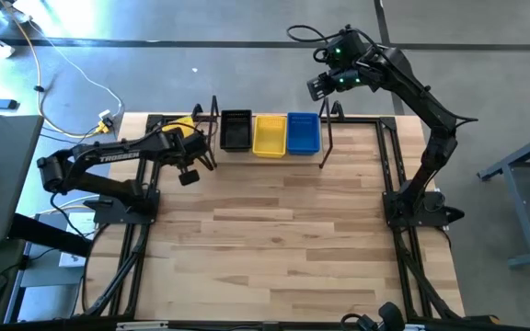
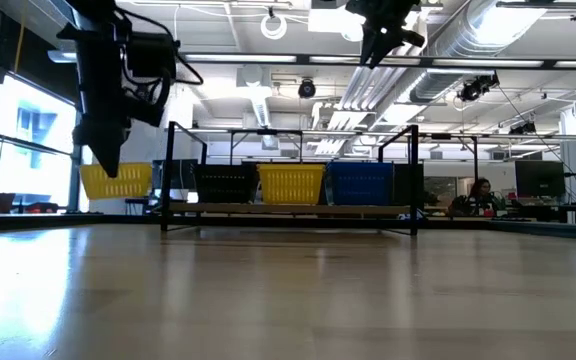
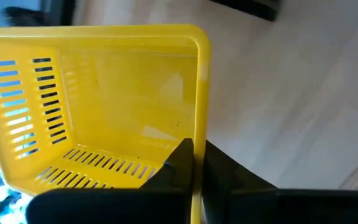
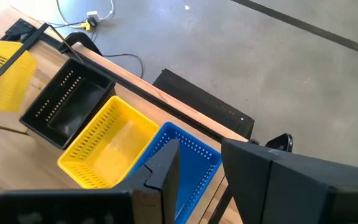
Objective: Stack baskets on shelf by color
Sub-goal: Stack the yellow bin on the yellow bin on the shelf, then return to Home Position
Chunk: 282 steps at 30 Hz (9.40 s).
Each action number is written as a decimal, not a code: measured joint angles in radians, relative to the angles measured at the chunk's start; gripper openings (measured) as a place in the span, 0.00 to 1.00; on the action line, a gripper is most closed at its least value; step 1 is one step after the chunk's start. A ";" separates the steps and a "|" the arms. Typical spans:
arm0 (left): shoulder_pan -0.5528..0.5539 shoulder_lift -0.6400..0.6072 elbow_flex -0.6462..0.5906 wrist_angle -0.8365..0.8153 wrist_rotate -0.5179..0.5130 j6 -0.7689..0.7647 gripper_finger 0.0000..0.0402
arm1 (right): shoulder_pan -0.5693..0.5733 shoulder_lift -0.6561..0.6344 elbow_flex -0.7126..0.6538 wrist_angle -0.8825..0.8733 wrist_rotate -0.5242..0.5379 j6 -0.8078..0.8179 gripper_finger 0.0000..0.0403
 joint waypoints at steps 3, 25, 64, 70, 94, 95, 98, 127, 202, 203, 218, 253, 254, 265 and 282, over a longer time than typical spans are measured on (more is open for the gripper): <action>0.000 -0.030 0.034 -0.039 -0.031 -0.036 0.01 | 0.005 0.000 0.000 -0.001 0.000 0.020 0.26; 0.077 -0.068 0.529 -0.066 -0.103 0.112 0.00 | 0.006 0.000 0.000 -0.001 0.000 0.073 0.26; -0.094 0.443 0.684 0.265 0.314 0.202 0.00 | 0.005 0.000 0.000 -0.001 0.001 0.071 0.26; -0.095 0.493 0.684 0.286 0.318 0.214 0.00 | 0.005 0.000 0.000 -0.001 0.001 0.070 0.26; -0.111 0.565 0.683 0.298 0.294 0.214 0.02 | 0.005 0.000 0.000 -0.018 0.001 0.089 0.26; -0.113 0.565 0.683 0.298 0.274 0.214 0.03 | 0.005 0.000 0.000 -0.018 0.001 0.089 0.26; -0.114 0.565 0.683 0.290 0.246 0.218 0.06 | 0.005 0.000 0.000 -0.020 0.001 0.097 0.26; -0.158 0.544 0.683 0.272 0.220 0.238 0.32 | 0.005 0.000 0.000 -0.024 0.001 0.100 0.26; -0.500 -0.924 -0.701 0.830 0.313 -0.293 0.31 | 0.513 -0.249 0.000 0.121 0.145 -0.026 0.26; -0.490 -0.924 -0.706 0.830 0.313 -0.294 0.31 | 0.522 -0.262 0.000 0.111 0.161 -0.034 0.26; -0.373 -0.924 -0.721 0.869 0.370 -0.260 0.31 | 0.571 -0.337 0.000 -0.080 0.262 -0.058 0.26; -0.373 -0.924 -0.721 0.868 0.366 -0.258 0.31 | 0.571 -1.064 -1.256 0.734 0.096 -0.034 0.26; -0.373 -0.924 -0.721 0.868 0.366 -0.258 0.31 | 0.571 -1.078 -1.285 0.752 0.091 -0.031 0.26; -0.373 -0.924 -0.721 0.868 0.366 -0.258 0.31 | 0.571 -1.228 -1.638 1.053 0.080 -0.001 0.26; -0.373 -0.924 -0.721 0.868 0.366 -0.258 0.31 | 0.571 -1.456 -1.998 1.347 0.030 0.045 0.26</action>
